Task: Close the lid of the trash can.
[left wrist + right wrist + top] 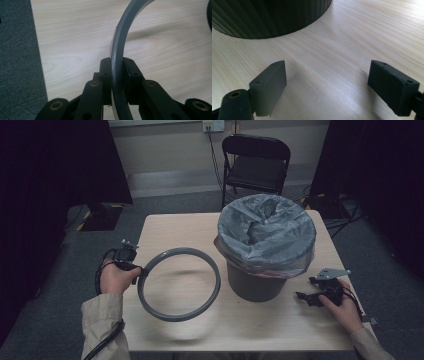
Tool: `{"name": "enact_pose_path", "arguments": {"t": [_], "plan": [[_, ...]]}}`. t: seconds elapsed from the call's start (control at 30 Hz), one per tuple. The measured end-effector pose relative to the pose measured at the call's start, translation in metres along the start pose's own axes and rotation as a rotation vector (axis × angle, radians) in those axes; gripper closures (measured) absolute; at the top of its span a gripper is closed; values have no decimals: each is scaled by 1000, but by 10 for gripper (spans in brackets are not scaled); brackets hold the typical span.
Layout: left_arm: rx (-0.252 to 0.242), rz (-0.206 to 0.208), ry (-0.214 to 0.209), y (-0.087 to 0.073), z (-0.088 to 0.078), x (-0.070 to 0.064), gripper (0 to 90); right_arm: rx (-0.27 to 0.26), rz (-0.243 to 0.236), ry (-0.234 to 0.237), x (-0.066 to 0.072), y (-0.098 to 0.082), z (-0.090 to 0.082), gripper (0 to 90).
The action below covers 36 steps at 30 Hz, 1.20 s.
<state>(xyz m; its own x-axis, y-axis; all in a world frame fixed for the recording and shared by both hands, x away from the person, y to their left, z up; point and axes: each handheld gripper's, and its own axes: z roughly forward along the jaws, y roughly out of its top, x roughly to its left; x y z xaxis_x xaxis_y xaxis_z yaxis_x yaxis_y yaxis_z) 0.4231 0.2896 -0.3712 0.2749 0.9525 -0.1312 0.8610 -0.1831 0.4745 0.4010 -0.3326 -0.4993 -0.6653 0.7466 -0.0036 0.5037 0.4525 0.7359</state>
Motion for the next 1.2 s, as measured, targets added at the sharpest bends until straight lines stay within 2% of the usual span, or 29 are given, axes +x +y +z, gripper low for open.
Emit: {"name": "enact_pose_path", "arguments": {"t": [0.23, 0.43, 0.53, 0.77, 0.97, 1.2], "plan": [[-4, 22, 3, 10, -27, 1, 787, 0, 0, 0, 0, 0, 0, 141], [-6, 37, 8, 21, -48, -5, 787, -1, 2, -1, 0, 0, 0, 142], [-20, 38, -2, 26, -59, -7, 787, -2, 0, -1, 0, 0, 0, 142], [-12, 38, -2, 33, -78, -7, 787, -2, -1, -1, 0, 0, 0, 142], [-21, 13, -7, 40, -98, -4, 787, -2, 0, -2, 0, 0, 0, 141], [-43, 28, -6, 55, -120, -9, 787, -1, 0, -1, 0, 0, 0, 141]]}}
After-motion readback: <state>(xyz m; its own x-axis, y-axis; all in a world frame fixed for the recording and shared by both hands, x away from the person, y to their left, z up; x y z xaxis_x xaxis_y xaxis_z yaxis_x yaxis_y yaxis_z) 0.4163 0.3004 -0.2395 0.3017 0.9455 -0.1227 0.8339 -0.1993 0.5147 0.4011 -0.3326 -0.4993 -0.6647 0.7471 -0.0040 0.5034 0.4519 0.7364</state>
